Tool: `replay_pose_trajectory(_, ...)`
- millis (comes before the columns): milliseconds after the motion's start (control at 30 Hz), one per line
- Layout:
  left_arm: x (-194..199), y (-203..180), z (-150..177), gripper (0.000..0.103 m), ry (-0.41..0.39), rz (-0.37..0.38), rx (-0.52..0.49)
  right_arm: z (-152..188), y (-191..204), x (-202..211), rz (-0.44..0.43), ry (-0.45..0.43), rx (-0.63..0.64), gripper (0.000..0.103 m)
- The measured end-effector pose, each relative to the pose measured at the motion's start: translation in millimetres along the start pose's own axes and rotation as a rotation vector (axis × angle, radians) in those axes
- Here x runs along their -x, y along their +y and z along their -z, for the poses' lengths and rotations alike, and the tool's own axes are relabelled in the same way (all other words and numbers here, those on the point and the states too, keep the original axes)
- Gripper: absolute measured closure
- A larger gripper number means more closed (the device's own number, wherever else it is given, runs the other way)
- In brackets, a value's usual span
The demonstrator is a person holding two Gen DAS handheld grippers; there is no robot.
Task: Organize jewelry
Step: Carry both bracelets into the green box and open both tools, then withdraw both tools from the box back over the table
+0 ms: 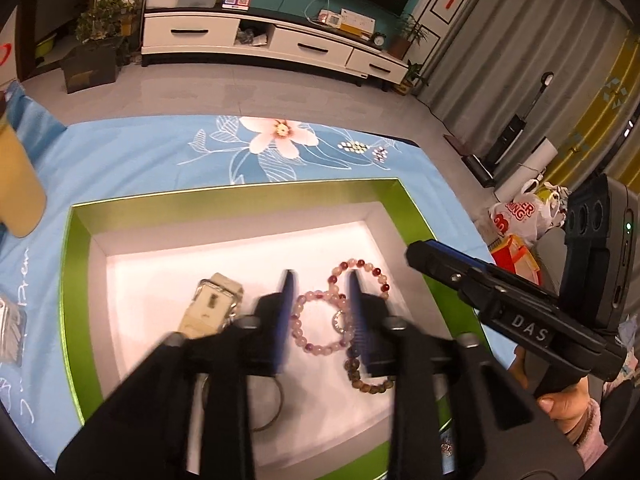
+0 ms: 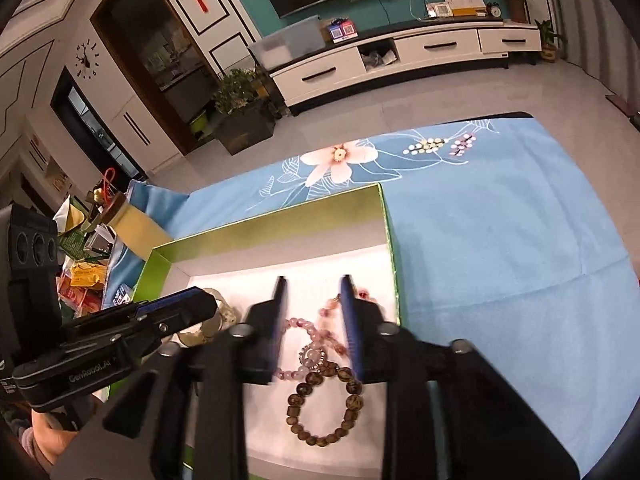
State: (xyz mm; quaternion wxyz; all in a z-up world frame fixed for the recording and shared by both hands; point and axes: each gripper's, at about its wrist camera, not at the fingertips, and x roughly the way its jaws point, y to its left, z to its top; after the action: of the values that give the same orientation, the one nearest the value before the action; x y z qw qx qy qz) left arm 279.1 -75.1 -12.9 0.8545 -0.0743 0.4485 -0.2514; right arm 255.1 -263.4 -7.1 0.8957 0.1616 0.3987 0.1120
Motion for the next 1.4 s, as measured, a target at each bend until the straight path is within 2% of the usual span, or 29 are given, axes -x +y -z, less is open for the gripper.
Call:
replay_pose_trajectory(167, 26.6, 11.1, 8.3, 0.036, -0.037, -0.022, 0.032, 6.3, 1.9, 22.1, -0.044, -0.018, -0.013, 0.073)
replay_pose_trajectory(333, 61.2, 21.9, 20.2, 0.02, -0.081, -0.024, 0.073, 22.8, 4.7, 54.6, -0.07, -0.041, -0.003, 0.073)
replay_pose_trajectory(533, 102.8, 26.9, 47.7, 0.007, -0.124, -0.061, 0.084, 50.1, 8.2, 95.4, -0.055, -0.076, 0.016, 0.057)
replay_pose_trajectory(600, 114.5, 26.3, 62.3, 0.002, -0.132, -0.09, 0.08, 61.2, 10.7, 106.7, -0.027, -0.078, 0.036, 0.048)
replay_pose_trajectory(800, 129.7, 21.1, 101.7, 0.002, -0.106, -0.145, 0.052, 93.7, 18.9, 124.9, 0.065, -0.066, 0.097, 0.033)
replay_pose_trajectory(1067, 133.8, 11.5, 150.2, 0.002, -0.047, -0.16, 0.007, 138.7, 14.3, 135.9, 0.095, -0.003, 0.08, 0.032)
replay_pose_trajectory(1400, 140.5, 3.5, 182.0, 0.002, -0.015, -0.151, 0.014, 170.7, 2.9, 146.3, 0.134, 0.037, 0.044, 0.032)
